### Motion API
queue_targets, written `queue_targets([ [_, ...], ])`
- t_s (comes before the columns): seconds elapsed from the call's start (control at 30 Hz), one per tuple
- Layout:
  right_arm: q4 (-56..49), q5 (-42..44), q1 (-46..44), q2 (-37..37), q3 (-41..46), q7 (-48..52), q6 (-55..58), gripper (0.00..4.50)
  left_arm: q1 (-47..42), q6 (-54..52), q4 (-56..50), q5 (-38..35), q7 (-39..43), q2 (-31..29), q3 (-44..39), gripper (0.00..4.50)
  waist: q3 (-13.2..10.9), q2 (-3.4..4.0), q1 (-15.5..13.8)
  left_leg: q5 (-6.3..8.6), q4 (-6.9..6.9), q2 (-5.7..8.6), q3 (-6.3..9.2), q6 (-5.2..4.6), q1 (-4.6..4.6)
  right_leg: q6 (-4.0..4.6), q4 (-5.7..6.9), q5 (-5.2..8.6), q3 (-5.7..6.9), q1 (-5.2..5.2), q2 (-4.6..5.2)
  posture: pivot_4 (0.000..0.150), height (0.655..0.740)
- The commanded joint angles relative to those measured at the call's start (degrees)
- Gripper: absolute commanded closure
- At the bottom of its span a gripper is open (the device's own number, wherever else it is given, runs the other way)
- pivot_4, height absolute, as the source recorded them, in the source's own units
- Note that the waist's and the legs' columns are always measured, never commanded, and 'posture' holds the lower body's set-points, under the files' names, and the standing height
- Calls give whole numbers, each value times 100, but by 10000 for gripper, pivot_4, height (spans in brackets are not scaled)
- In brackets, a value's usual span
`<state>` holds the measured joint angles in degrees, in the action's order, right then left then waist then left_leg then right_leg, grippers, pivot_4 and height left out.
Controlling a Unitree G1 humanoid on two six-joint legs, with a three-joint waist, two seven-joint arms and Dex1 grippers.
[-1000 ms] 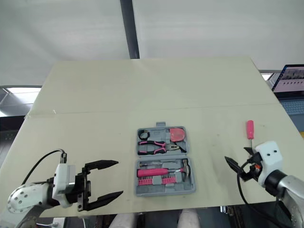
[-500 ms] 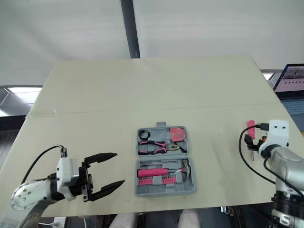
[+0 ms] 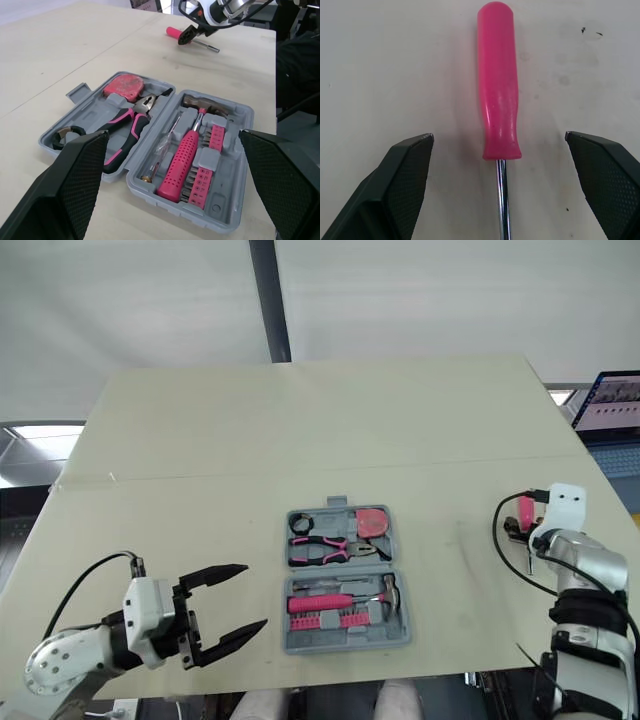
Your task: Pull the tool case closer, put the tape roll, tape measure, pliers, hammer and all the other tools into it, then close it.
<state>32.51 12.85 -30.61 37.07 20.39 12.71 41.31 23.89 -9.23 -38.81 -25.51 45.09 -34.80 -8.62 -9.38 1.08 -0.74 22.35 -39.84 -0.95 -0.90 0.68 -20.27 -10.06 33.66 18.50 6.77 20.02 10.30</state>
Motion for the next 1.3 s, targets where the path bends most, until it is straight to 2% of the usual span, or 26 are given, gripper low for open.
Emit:
queue_targets([
  [0.03, 201, -73, -134, 154, -22, 117, -236, 0, 95, 37, -302, 10, -63, -29, -83, 421, 0, 0, 2, 0, 0, 0, 0, 0, 0, 0, 0, 0, 0, 0, 0, 1500, 7400],
  [0.2, 369, -114, -208, 166, -53, 128, -311, 0, 146, 14, -368, 22, -109, -32, -86, 421, 0, 0, 16, 0, 0, -1, 0, 0, -1, 0, -1, 0, 0, 0, 0, 1500, 7400],
  [0.23, 370, -112, -209, 166, -55, 131, -309, 2683, 155, 14, -375, 20, -115, -33, -90, 133, 0, 0, 20, 0, 0, -1, 0, 0, -1, 0, -1, 0, 0, 0, 0, 1500, 7400],
  [0.3, 371, -115, -207, 169, -67, 134, -318, 9436, 172, 22, -379, 26, -130, -29, -83, 0, 0, 0, 18, 0, 0, -1, 0, 0, -2, 0, -1, 0, 0, 0, 0, 1500, 7400],
  [0.5, 279, -102, -149, 183, -110, 162, -301, 38900, 286, 116, -355, 59, -105, -21, -63, 0, 0, 0, 12, 0, 0, -1, 0, 0, -3, 0, -2, 0, 0, 1, 0, 1500, 7400],
  [0.53, 272, -103, -145, 184, -114, 169, -303, 41256, 295, 133, -338, 60, -93, -21, -67, 0, 0, 0, 12, 0, 0, -1, 0, 0, -3, 0, -2, 0, 0, 1, 0, 1500, 7400],
  [0.7, 120, -80, -85, 206, -129, 244, -238, 40932, 411, 230, -164, -6, 11, -9, -188, 0, 0, 0, 14, 0, 0, -1, 0, 0, -4, 0, -2, 0, 0, 2, 0, 1500, 7400],
  [0.83, -541, -31, 48, 373, -313, 586, 151, 40932, 522, 305, 9, -120, 202, -44, -383, 0, -3, 4, 9, 0, 1, -1, -1, 0, -9, 0, -2, 0, -1, 10, 0, 1500, 7400],
  [0.93, -1629, 128, 288, 692, -641, 1117, 923, 40932, 574, 375, 249, -178, 383, -98, -622, 0, -9, 17, 10, 0, 1, -1, -10, 0, -14, 0, 1, 0, -9, 23, 0, 1500, 7400],
  [1.1, -4325, 773, 1002, 1841, -1626, 2407, 2272, 40932, 883, 697, 731, -176, 722, -87, -1000, 0, -16, 21, -9, 0, 8, -3, -16, 0, -25, 0, 4, 0, -11, 45, 0, 1500, 7400],
  [1.3, -6182, 1649, 720, 2859, -2417, 3783, 2642, 40932, 920, 960, 985, -127, 967, -72, -927, 0, -30, 5, -14, 0, 5, -7, -21, 0, -24, 0, -1, 0, -13, 45, -1, 1500, 7400],
])
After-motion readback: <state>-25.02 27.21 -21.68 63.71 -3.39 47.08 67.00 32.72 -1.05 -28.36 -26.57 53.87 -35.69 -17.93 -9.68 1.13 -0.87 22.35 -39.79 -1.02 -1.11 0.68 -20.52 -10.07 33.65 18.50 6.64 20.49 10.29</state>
